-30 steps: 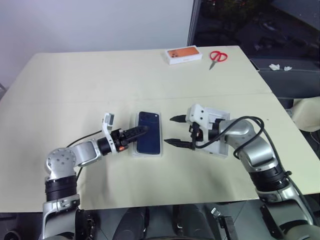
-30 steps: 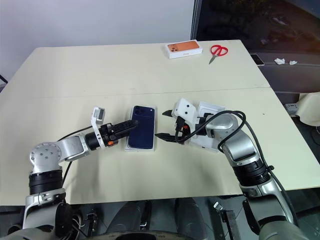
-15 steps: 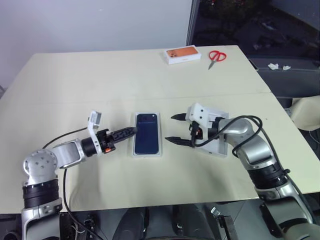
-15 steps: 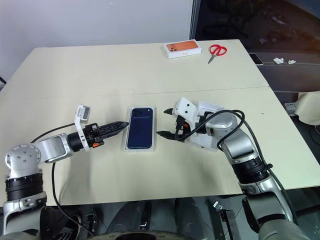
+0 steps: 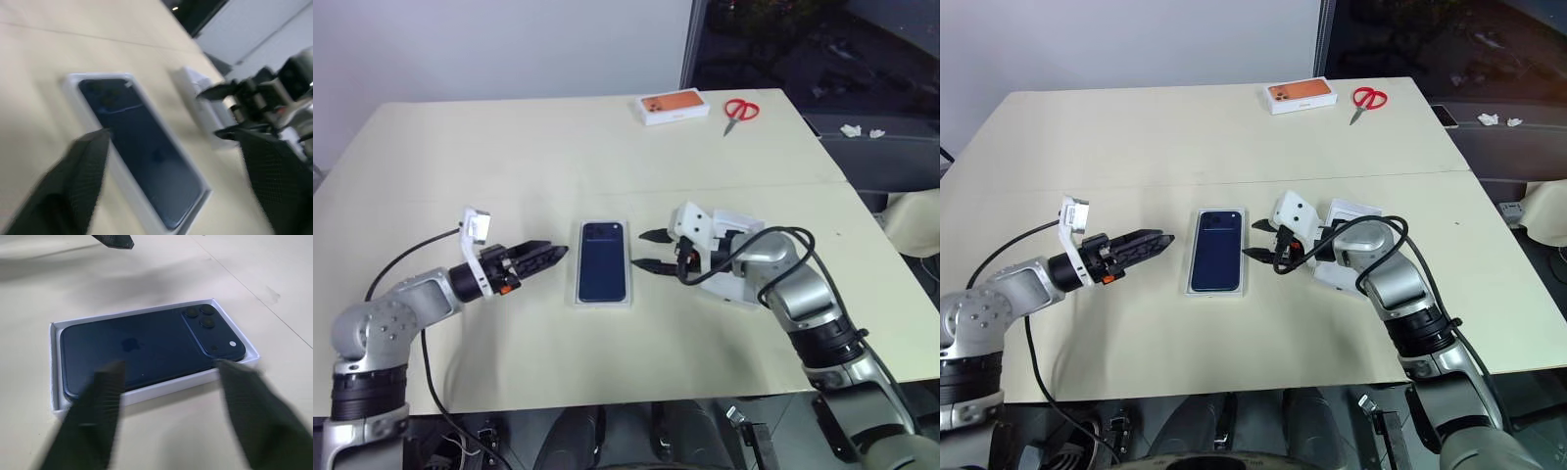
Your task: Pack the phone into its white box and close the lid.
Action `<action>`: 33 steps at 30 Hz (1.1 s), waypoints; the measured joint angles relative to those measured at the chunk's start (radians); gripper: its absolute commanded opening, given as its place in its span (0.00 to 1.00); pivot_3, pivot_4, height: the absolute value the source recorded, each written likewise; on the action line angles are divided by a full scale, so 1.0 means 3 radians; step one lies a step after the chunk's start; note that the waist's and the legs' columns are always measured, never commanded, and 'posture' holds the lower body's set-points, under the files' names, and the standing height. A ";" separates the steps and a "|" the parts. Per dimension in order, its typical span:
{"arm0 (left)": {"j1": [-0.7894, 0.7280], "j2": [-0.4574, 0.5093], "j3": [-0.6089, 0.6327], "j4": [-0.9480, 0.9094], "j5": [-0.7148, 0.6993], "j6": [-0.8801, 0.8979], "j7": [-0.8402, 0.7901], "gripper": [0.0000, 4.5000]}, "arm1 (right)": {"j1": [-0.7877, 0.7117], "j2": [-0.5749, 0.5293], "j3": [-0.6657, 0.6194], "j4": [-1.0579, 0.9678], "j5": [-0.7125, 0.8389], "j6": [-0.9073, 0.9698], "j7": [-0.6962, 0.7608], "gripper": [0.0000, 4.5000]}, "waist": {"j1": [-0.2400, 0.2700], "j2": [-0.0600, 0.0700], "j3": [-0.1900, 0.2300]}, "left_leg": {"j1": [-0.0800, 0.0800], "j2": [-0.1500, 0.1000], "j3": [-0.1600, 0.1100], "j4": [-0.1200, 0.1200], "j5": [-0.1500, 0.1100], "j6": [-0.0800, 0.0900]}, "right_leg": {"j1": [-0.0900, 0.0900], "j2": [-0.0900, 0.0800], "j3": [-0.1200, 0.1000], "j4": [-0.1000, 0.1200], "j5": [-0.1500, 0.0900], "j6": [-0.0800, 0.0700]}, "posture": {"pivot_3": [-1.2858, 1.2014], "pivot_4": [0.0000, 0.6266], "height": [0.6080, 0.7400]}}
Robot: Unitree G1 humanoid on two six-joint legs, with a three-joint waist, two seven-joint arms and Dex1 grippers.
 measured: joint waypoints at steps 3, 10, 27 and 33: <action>-0.0005 0.0012 -0.0174 0.0037 0.0240 -0.0153 -0.0028 0.28 | -0.0003 0.0007 0.0044 0.0071 -0.0097 -0.0047 -0.0057 0.00 | -0.0008 0.0000 0.0000 | 0.0000 0.0000 0.0001 -0.0001 0.0000 0.0000 | -0.0001 0.0000 0.0000 0.0000 0.0000 0.0000 | 0.52 0.24 1.00; -0.0014 -0.0161 -0.0446 0.0295 0.0612 -0.0318 -0.0046 0.01 | -0.0007 0.0111 0.0267 0.0348 -0.0479 -0.0322 -0.0287 0.00 | 0.0000 0.0000 0.0000 | 0.0000 0.0000 0.0001 0.0000 0.0000 -0.0001 | -0.0001 0.0000 0.0000 0.0000 0.0001 0.0000 | 0.52 0.24 1.00; -0.0394 -0.0269 -0.0767 0.0605 0.1234 -0.0447 -0.0032 0.01 | -0.0001 0.0291 0.0492 0.0631 -0.0948 -0.0605 -0.0549 0.00 | -0.0004 0.0001 -0.0001 | 0.0002 -0.0001 0.0001 0.0002 0.0004 -0.0006 | -0.0001 0.0001 0.0000 0.0008 0.0001 0.0000 | 0.52 0.24 1.00; -0.0204 -0.0036 -0.0775 0.0596 0.1250 -0.0391 -0.0197 0.01 | 0.0007 0.0293 0.0491 0.0631 -0.0969 -0.0622 -0.0542 0.00 | -0.0016 0.0001 -0.0001 | 0.0002 -0.0001 0.0001 0.0000 0.0004 -0.0006 | -0.0004 0.0002 0.0001 0.0009 0.0001 0.0000 | 0.52 0.24 1.00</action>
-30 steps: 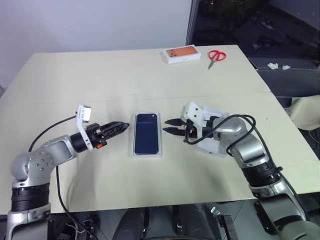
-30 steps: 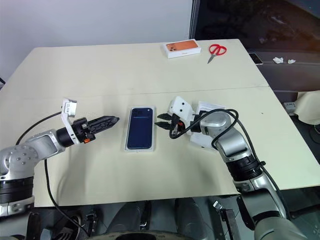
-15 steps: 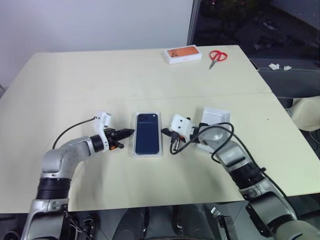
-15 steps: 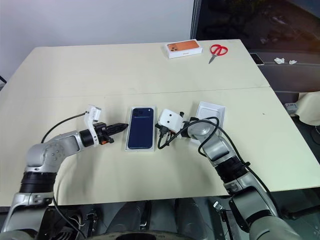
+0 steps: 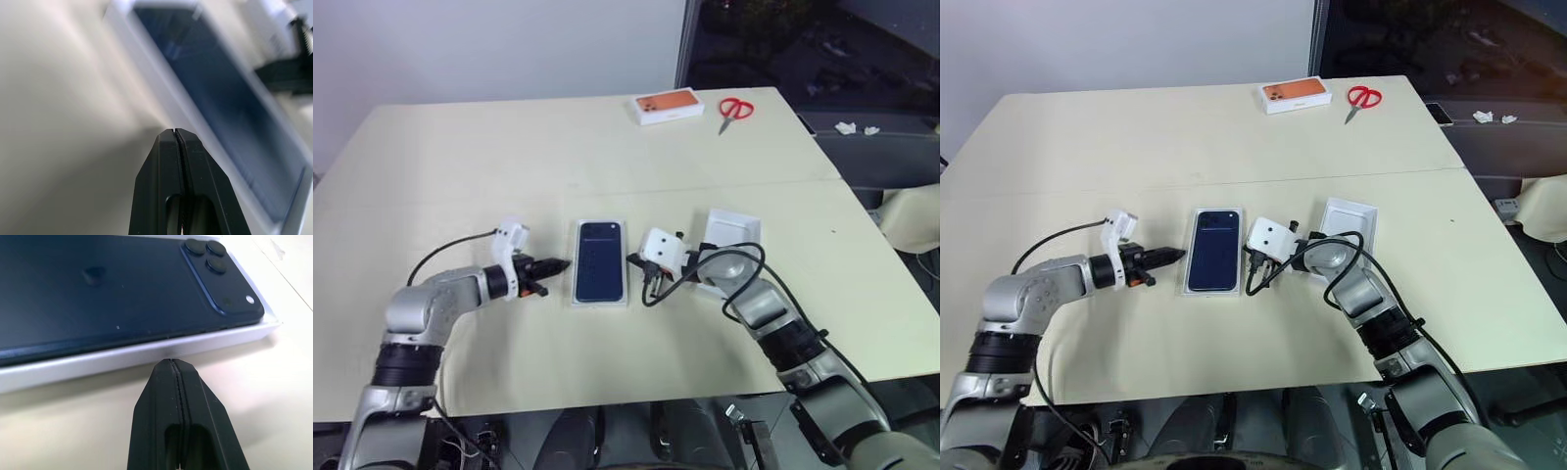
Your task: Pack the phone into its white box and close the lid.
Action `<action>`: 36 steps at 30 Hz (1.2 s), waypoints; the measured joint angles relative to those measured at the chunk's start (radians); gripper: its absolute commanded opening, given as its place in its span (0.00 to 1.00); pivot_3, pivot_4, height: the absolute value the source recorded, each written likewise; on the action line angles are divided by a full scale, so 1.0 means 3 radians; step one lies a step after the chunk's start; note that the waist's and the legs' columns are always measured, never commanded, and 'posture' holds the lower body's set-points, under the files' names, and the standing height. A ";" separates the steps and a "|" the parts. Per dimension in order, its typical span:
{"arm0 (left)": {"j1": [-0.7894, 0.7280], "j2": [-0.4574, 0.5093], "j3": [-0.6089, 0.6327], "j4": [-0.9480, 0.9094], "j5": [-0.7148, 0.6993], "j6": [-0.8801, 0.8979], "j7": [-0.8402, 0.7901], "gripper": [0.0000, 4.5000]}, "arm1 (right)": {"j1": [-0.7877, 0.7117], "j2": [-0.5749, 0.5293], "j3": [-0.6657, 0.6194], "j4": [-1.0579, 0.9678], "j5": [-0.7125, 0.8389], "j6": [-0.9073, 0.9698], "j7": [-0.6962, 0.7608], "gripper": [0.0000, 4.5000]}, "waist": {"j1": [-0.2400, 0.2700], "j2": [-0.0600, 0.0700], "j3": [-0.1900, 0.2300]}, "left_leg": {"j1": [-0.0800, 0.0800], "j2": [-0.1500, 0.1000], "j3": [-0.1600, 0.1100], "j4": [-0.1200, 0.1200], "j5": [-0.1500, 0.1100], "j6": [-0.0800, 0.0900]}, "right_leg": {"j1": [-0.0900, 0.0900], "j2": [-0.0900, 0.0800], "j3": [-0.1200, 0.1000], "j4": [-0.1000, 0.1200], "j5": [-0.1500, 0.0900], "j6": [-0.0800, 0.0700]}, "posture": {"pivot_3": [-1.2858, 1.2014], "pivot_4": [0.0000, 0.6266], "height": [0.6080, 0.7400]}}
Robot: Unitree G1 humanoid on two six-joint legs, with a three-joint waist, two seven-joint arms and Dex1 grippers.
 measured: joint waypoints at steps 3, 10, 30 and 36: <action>0.0003 0.0024 -0.0014 -0.0001 0.0052 -0.0034 -0.0048 0.01 | 0.0002 0.0005 0.0000 0.0000 -0.0004 -0.0010 0.0000 0.00 | 0.0014 0.0000 0.0000 | 0.0000 0.0000 0.0000 0.0002 -0.0002 0.0004 | 0.0001 0.0000 0.0000 0.0000 0.0000 0.0000 | 0.52 0.24 1.00; -0.0024 -0.0268 -0.0062 -0.0005 0.0130 -0.0092 0.0033 0.01 | 0.0001 -0.0004 -0.0008 0.0009 -0.0012 -0.0012 0.0011 0.00 | 0.0024 0.0000 -0.0001 | 0.0000 -0.0001 0.0000 0.0005 -0.0002 0.0003 | 0.0004 -0.0001 -0.0001 0.0001 0.0000 0.0000 | 0.52 0.24 1.00; -0.0031 -0.0681 -0.0397 -0.0474 0.0154 0.0332 0.0155 0.01 | 0.0620 -0.0756 -0.0382 -0.0874 0.0201 0.0402 0.0549 0.00 | 0.0097 0.0000 -0.0002 | 0.0000 -0.0004 0.0001 0.0010 -0.0004 0.0008 | 0.0011 -0.0005 -0.0001 -0.0004 0.0000 0.0000 | 0.52 0.24 1.00; 0.0000 -0.0681 -0.0462 -0.0541 0.0157 0.0331 0.0147 0.01 | 0.0695 -0.0801 -0.0435 -0.0939 0.0202 0.0415 0.0526 0.00 | 0.0098 0.0000 -0.0002 | 0.0000 -0.0004 0.0000 0.0010 -0.0004 0.0008 | 0.0011 -0.0004 -0.0002 -0.0004 0.0000 0.0000 | 0.52 0.24 1.00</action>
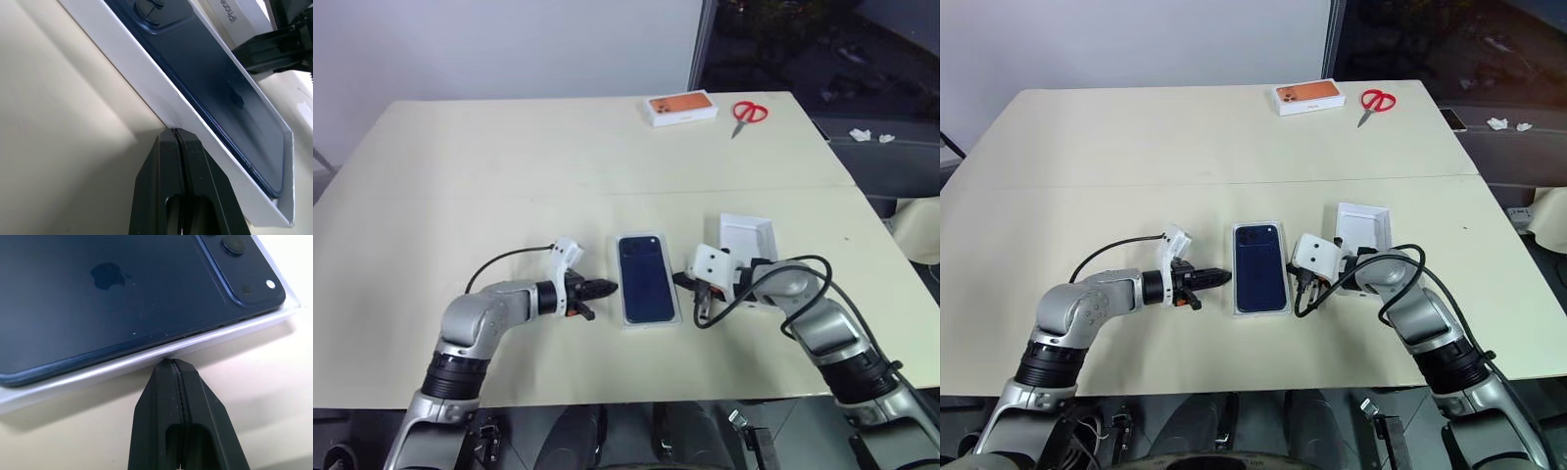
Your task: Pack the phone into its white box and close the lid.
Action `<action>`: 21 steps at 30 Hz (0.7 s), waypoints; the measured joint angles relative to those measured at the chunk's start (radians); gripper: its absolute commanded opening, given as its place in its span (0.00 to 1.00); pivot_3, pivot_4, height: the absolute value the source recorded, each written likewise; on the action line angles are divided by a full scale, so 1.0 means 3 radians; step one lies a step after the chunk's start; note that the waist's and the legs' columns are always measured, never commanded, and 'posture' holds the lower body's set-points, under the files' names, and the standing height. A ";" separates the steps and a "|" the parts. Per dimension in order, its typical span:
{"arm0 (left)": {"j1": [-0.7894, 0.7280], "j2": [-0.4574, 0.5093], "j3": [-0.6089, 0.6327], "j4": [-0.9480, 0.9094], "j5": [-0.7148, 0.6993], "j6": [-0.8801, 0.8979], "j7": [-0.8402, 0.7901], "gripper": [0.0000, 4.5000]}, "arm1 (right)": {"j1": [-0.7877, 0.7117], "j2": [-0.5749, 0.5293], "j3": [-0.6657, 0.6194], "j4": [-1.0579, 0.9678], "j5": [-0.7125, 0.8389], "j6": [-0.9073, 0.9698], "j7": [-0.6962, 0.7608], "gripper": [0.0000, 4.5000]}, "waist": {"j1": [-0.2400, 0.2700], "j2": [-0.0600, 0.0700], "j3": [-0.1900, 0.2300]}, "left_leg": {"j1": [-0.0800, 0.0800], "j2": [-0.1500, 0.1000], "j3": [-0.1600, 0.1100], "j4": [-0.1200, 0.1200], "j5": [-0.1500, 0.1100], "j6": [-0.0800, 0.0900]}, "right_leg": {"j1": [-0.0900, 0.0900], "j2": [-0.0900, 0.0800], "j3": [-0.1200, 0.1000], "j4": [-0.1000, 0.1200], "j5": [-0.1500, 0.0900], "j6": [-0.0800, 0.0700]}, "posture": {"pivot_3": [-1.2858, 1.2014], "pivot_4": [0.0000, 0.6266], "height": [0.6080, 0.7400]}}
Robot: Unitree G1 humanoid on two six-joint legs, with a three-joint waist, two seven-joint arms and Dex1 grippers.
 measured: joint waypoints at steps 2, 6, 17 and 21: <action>0.0000 -0.0006 -0.0008 0.0000 0.0000 -0.0006 -0.0006 0.01 | 0.0057 -0.0039 -0.0027 -0.0047 0.0020 0.0002 -0.0005 0.00 | 0.0004 0.0000 0.0000 | 0.0000 0.0000 0.0000 0.0001 0.0000 0.0000 | 0.0001 0.0000 0.0000 -0.0001 0.0000 0.0000 | 0.52 0.24 1.00; -0.0017 -0.0024 -0.0055 0.0025 0.0040 -0.0078 -0.0016 0.01 | 0.0140 -0.0055 -0.0083 -0.0116 0.0028 0.0040 -0.0022 0.00 | 0.0002 0.0000 0.0000 | 0.0000 0.0000 0.0000 0.0001 0.0000 0.0000 | 0.0001 0.0000 0.0000 -0.0001 0.0000 0.0000 | 0.52 0.24 1.00; -0.0032 -0.0077 -0.0124 0.0053 0.0047 -0.0133 -0.0014 0.01 | 0.0157 -0.0105 -0.0096 -0.0136 0.0026 0.0052 -0.0040 0.00 | 0.0003 0.0000 0.0000 | 0.0000 0.0000 0.0000 0.0002 0.0000 0.0000 | 0.0002 0.0000 0.0000 -0.0001 0.0000 0.0000 | 0.52 0.24 1.00; -0.0032 -0.0057 -0.0097 0.0059 0.0044 -0.0134 -0.0013 0.01 | 0.0165 -0.0130 -0.0096 -0.0135 0.0025 0.0002 -0.0040 0.00 | 0.0000 0.0000 0.0000 | 0.0000 0.0000 0.0000 0.0002 0.0000 0.0000 | 0.0001 0.0000 0.0000 -0.0001 0.0000 0.0000 | 0.52 0.24 1.00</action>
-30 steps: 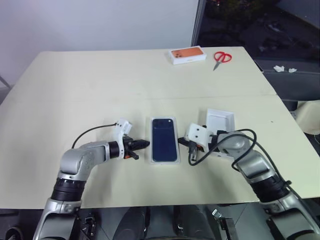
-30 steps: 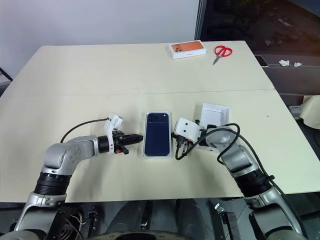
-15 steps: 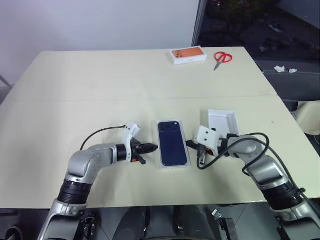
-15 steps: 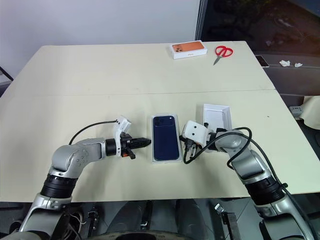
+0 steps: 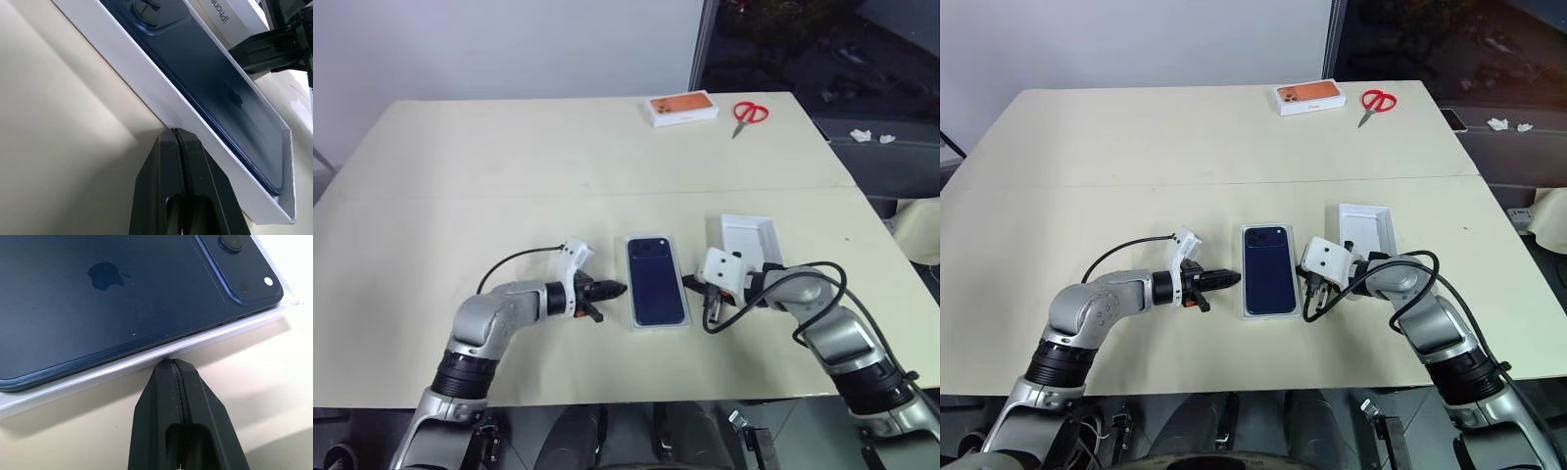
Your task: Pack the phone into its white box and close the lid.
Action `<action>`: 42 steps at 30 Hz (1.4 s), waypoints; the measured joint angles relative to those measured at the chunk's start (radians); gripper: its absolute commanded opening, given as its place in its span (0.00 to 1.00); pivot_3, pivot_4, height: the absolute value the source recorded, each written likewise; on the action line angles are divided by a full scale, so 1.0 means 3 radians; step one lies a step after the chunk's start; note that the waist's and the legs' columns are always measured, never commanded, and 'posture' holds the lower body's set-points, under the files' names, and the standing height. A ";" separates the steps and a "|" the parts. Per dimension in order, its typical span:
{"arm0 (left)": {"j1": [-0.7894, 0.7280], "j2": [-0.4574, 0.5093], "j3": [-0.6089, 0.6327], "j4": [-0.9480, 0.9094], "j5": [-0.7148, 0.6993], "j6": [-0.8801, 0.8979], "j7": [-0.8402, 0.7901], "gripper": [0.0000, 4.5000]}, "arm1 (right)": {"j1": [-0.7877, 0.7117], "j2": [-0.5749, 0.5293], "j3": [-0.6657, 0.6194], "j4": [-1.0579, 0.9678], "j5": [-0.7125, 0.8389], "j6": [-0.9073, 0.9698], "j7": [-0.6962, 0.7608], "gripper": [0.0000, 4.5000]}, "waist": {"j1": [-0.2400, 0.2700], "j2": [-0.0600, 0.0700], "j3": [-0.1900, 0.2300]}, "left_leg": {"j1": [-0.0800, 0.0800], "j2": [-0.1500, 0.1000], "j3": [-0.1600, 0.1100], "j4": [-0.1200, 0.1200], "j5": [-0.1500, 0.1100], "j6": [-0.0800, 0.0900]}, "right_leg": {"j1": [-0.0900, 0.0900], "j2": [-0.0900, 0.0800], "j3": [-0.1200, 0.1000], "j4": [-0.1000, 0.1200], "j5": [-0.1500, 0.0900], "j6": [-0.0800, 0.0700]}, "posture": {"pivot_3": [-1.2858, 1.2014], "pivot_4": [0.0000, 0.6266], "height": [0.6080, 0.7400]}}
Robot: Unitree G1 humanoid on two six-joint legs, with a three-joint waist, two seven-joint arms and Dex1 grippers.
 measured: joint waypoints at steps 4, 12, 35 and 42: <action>0.0001 0.0008 0.0017 0.0009 -0.0001 -0.0012 -0.0001 0.01 | 0.0001 -0.0001 0.0002 0.0000 -0.0002 -0.0025 0.0004 0.00 | -0.0002 0.0000 0.0000 | 0.0000 0.0001 0.0000 0.0000 0.0000 0.0000 | 0.0000 0.0000 0.0000 0.0000 0.0000 0.0000 | 0.52 0.24 1.00; 0.0109 0.0253 0.0510 -0.0113 -0.0271 -0.0018 -0.0158 0.54 | -0.0439 -0.0082 -0.0250 0.0122 0.0135 0.0146 -0.0016 0.53 | -0.0018 0.0001 0.0001 | 0.0000 0.0006 0.0000 -0.0002 0.0000 0.0000 | -0.0004 0.0004 0.0000 0.0001 0.0000 0.0000 | 0.52 0.24 1.00; 0.0159 0.0706 0.0927 0.0012 -0.0229 -0.0800 -0.0535 0.99 | -0.1107 0.0087 -0.0857 -0.0772 0.1105 0.4132 -0.0918 0.99 | 0.0000 0.0005 0.0001 | -0.0013 0.0005 0.0002 -0.0003 -0.0003 0.0006 | -0.0012 -0.0001 -0.0001 -0.0007 0.0003 -0.0005 | 0.52 0.24 1.00; 0.0183 0.0638 0.0921 -0.0021 -0.0230 -0.0810 -0.0458 0.99 | -0.0867 0.0390 -0.0998 -0.0650 0.1490 0.4135 -0.1699 0.99 | -0.0017 0.0006 0.0002 | -0.0013 0.0005 0.0004 -0.0005 -0.0003 0.0006 | -0.0015 0.0000 0.0000 -0.0004 0.0003 -0.0005 | 0.52 0.24 1.00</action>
